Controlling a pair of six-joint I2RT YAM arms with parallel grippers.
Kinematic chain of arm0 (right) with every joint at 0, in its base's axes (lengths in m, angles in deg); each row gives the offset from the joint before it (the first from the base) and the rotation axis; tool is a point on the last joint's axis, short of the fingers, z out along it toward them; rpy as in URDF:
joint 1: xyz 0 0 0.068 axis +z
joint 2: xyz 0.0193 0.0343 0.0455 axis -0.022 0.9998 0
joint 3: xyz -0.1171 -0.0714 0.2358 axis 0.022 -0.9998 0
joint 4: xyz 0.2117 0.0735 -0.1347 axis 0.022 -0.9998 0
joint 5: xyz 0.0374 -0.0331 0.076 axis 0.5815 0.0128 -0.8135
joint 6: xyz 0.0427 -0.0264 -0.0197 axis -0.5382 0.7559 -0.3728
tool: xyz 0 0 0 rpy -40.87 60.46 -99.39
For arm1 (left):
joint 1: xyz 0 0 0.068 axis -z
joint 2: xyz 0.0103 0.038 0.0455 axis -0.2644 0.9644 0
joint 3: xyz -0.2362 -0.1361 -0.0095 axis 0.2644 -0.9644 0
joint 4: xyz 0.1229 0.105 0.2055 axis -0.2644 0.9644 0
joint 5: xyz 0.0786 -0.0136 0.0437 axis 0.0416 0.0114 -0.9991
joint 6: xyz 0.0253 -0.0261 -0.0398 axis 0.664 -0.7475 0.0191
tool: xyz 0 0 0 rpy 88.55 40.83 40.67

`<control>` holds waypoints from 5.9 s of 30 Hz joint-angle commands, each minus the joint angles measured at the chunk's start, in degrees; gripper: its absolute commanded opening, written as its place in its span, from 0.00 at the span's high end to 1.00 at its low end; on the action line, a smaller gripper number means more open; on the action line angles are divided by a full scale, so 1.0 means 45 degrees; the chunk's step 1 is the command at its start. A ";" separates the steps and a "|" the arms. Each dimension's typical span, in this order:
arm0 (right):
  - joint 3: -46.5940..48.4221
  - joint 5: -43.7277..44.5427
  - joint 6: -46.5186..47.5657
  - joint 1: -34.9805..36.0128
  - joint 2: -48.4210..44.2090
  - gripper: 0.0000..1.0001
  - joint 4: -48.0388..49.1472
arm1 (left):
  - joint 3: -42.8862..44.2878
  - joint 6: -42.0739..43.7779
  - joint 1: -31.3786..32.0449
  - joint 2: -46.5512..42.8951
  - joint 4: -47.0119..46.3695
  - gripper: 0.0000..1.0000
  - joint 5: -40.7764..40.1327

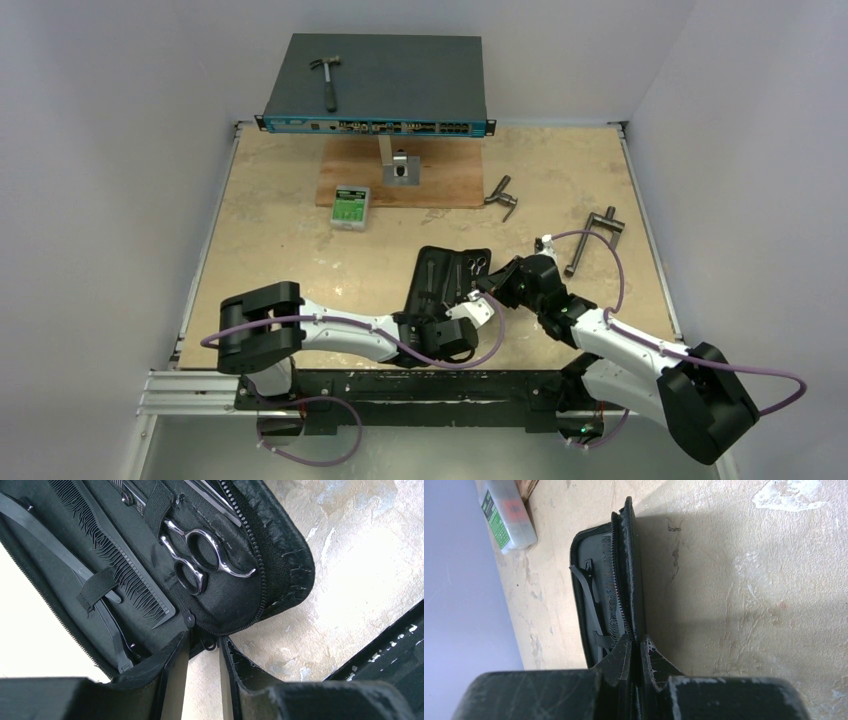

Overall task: Sort the hair-cutting tools
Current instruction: Close the hairdressing tool bag at the center of the board.

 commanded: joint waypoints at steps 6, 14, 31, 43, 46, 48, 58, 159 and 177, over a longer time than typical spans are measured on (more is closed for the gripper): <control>0.0169 -0.0168 -0.0075 0.0002 -0.0373 1.00 0.0311 | 0.0308 -0.0036 0.0276 -0.0157 0.0473 0.70 0.0102; 0.0111 -0.0209 -0.0085 0.0003 -0.0534 1.00 0.0232 | 0.0478 0.0023 0.0287 0.0137 0.0623 0.73 -0.0373; -0.0027 -0.0337 -0.0104 0.0004 -0.0534 1.00 0.0311 | 0.0965 0.0457 0.0287 0.0429 0.0348 0.86 -0.0624; -0.0103 -0.0169 -0.0144 0.0010 -0.0662 1.00 0.0281 | 0.0279 0.0262 0.0279 -0.0346 -0.0030 1.00 -0.0230; -0.0126 -0.0168 -0.0182 0.0004 -0.0656 1.00 0.0312 | -0.0133 0.0224 0.0282 -0.0773 -0.0341 1.00 -0.0124; -0.0124 -0.0164 -0.0183 0.0003 -0.0606 1.00 0.0338 | -0.0290 0.0223 0.0287 -0.0857 -0.0393 1.00 -0.0094; -0.0260 0.0039 -0.0479 0.0002 -0.0454 1.00 0.0592 | -0.1095 0.0050 0.0687 -0.1416 -0.0792 1.00 0.0425; 0.7936 -0.2881 0.6551 0.1299 0.8605 0.32 -0.0274 | -0.8202 -0.8146 -0.3835 -1.1758 -0.0942 0.62 -0.1496; 0.6459 -0.1188 0.6658 0.1365 0.7390 0.24 -0.0637 | -0.7508 -0.6927 -0.6280 -0.7355 -0.5357 0.59 0.2400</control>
